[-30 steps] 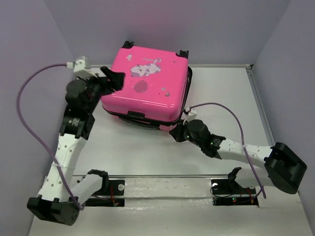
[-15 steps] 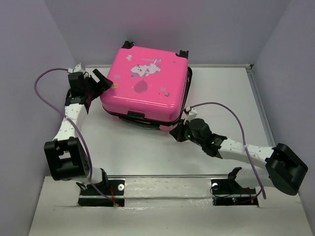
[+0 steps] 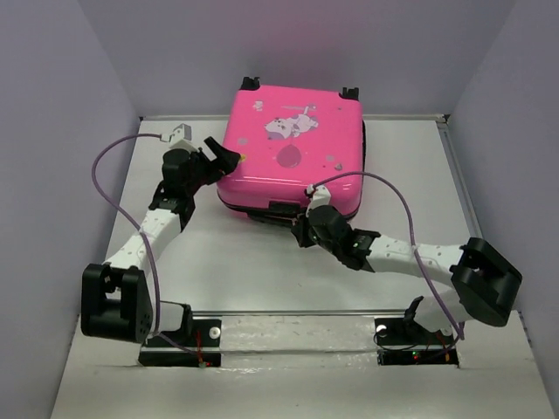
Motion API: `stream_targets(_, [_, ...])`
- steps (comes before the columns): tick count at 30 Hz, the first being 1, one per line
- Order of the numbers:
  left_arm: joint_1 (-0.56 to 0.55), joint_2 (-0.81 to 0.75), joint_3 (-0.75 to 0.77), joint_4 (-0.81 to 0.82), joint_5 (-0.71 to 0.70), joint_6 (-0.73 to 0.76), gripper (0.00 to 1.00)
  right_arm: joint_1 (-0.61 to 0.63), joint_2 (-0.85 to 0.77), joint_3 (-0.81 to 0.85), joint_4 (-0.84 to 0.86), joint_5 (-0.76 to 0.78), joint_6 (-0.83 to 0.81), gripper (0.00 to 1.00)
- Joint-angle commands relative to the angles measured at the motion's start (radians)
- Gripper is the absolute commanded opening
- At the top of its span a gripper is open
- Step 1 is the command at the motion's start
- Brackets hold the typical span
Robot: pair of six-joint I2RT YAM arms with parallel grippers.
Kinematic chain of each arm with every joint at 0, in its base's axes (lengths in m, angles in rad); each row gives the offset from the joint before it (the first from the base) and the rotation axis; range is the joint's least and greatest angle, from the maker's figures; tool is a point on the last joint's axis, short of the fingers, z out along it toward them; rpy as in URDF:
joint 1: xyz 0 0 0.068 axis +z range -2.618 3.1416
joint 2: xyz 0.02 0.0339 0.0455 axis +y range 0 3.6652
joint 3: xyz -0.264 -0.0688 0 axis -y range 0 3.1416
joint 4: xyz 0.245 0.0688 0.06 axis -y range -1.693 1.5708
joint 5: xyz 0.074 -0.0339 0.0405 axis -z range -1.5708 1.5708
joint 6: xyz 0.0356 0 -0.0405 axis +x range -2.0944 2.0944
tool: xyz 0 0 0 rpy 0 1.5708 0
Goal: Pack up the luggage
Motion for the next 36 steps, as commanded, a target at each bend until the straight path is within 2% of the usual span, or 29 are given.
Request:
stream_targets(1, [-0.176, -0.068, -0.068, 0.128, 0.188, -0.188, 0.99, 0.124, 0.078, 0.131, 0.023, -0.036, -0.021, 0.07])
stream_targets(8, [-0.216, -0.214, -0.132, 0.133, 0.122, -0.220, 0.99, 0.270, 0.268, 0.266, 0.044, -0.096, -0.054, 0.07])
stream_targets(11, [-0.219, -0.257, -0.137, 0.079, 0.077, -0.179, 0.99, 0.279, 0.212, 0.228, 0.043, -0.131, -0.058, 0.09])
stream_targets(12, [-0.219, -0.263, -0.136, 0.065, 0.066, -0.168, 0.99, 0.279, 0.184, 0.213, 0.028, -0.137, -0.065, 0.16])
stream_targets(13, [-0.219, -0.268, -0.136, 0.039, 0.060, -0.154, 0.99, 0.279, 0.157, 0.205, -0.003, -0.141, -0.074, 0.31])
stream_targets(14, [-0.219, -0.272, -0.131, 0.027, 0.042, -0.131, 0.99, 0.279, 0.129, 0.205, -0.093, -0.142, -0.078, 0.67])
stream_targets(15, [-0.219, -0.275, -0.131, 0.018, 0.033, -0.122, 0.99, 0.279, 0.103, 0.214, -0.145, -0.148, -0.084, 0.80])
stream_targets(17, [-0.219, -0.283, -0.133, 0.002, 0.008, -0.101, 0.99, 0.279, 0.012, 0.245, -0.303, -0.160, -0.105, 0.99])
stream_targets(18, [-0.219, -0.283, -0.130, -0.001, -0.001, -0.093, 0.99, 0.279, -0.061, 0.249, -0.333, -0.159, -0.111, 1.00])
stream_targets(19, [-0.219, -0.285, -0.129, -0.004, -0.010, -0.085, 0.99, 0.279, -0.062, 0.256, -0.363, -0.151, -0.117, 1.00])
stream_targets(23, [-0.222, -0.282, -0.125, -0.013, -0.027, -0.059, 0.99, 0.111, -0.271, 0.302, -0.440, -0.148, -0.137, 1.00])
stream_targets(24, [-0.227, -0.282, -0.128, -0.013, -0.023, -0.050, 0.99, -0.036, -0.294, 0.320, -0.446, -0.151, -0.134, 1.00])
stream_targets(25, [-0.231, -0.280, -0.128, -0.015, -0.023, -0.044, 0.99, -0.122, -0.313, 0.329, -0.446, -0.159, -0.133, 1.00])
stream_targets(26, [-0.240, -0.280, -0.129, -0.018, -0.026, -0.035, 0.99, -0.290, -0.322, 0.352, -0.445, -0.168, -0.122, 1.00])
stream_targets(27, [-0.244, -0.280, -0.129, -0.018, -0.021, -0.034, 0.99, -0.292, -0.318, 0.352, -0.445, -0.176, -0.119, 1.00])
stream_targets(28, [-0.247, -0.279, -0.129, -0.018, -0.014, -0.030, 0.99, -0.436, -0.309, 0.380, -0.445, -0.176, -0.116, 1.00])
stream_targets(31, [-0.260, -0.272, -0.123, -0.018, 0.008, -0.018, 0.99, -0.633, -0.237, 0.410, -0.434, -0.241, -0.081, 1.00])
stream_targets(32, [-0.262, -0.275, -0.123, -0.019, 0.010, -0.013, 0.99, -0.758, -0.215, 0.415, -0.407, -0.336, -0.064, 1.00])
stream_targets(36, [-0.277, -0.279, -0.129, -0.013, 0.003, -0.007, 0.99, -0.969, -0.037, 0.406, -0.335, -0.585, 0.013, 1.00])
